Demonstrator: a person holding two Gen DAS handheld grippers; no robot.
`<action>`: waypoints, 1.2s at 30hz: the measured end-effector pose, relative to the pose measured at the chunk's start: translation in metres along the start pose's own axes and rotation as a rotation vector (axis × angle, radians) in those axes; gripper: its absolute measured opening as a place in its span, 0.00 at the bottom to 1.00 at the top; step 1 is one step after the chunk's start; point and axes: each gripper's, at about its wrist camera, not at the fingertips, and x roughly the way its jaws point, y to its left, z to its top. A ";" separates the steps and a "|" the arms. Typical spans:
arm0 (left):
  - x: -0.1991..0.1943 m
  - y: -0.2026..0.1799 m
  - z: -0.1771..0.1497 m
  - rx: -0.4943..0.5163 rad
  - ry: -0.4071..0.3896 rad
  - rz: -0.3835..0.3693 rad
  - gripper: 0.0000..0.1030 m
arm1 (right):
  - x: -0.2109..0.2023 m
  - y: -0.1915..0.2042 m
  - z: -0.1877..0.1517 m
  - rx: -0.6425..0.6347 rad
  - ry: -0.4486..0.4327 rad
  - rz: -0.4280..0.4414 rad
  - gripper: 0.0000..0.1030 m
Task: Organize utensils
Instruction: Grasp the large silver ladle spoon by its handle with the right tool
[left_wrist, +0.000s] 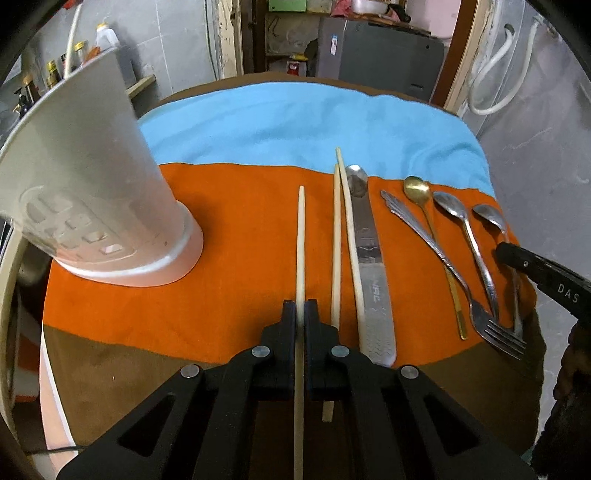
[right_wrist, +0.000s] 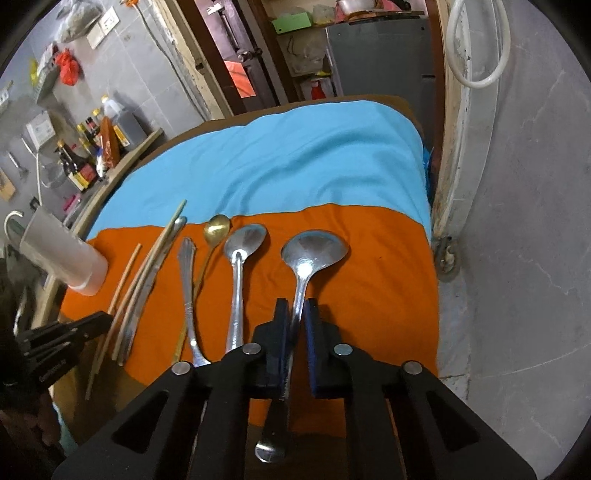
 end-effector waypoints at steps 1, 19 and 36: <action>0.001 0.000 0.001 0.006 0.001 0.007 0.03 | 0.002 0.001 0.001 0.000 0.005 -0.010 0.14; 0.014 -0.013 0.020 0.067 0.021 0.108 0.05 | 0.024 0.024 0.016 -0.060 0.024 -0.231 0.18; -0.046 0.016 -0.015 -0.086 -0.273 -0.136 0.02 | -0.027 0.028 -0.014 -0.018 -0.297 -0.028 0.04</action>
